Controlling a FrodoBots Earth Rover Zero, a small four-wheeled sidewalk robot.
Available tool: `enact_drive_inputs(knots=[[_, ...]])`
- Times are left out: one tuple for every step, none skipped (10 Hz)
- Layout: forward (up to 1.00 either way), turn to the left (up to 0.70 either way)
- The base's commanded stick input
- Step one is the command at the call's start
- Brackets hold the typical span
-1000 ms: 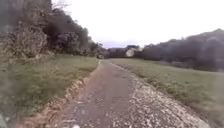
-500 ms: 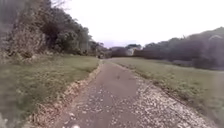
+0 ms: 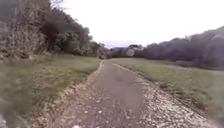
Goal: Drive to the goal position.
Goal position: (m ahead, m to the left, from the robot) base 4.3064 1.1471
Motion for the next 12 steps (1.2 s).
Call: enact_drive_inputs(knots=[[0.70,-0.01],[0.70,-0.02],[0.70,-0.07],[0.70,-0.14],[0.70,-0.14],[0.70,-0.08],[0.70,0.00],[0.70,0.00],[0.70,0.00],[0.70,0.00],[0.70,0.00],[0.70,0.00]])
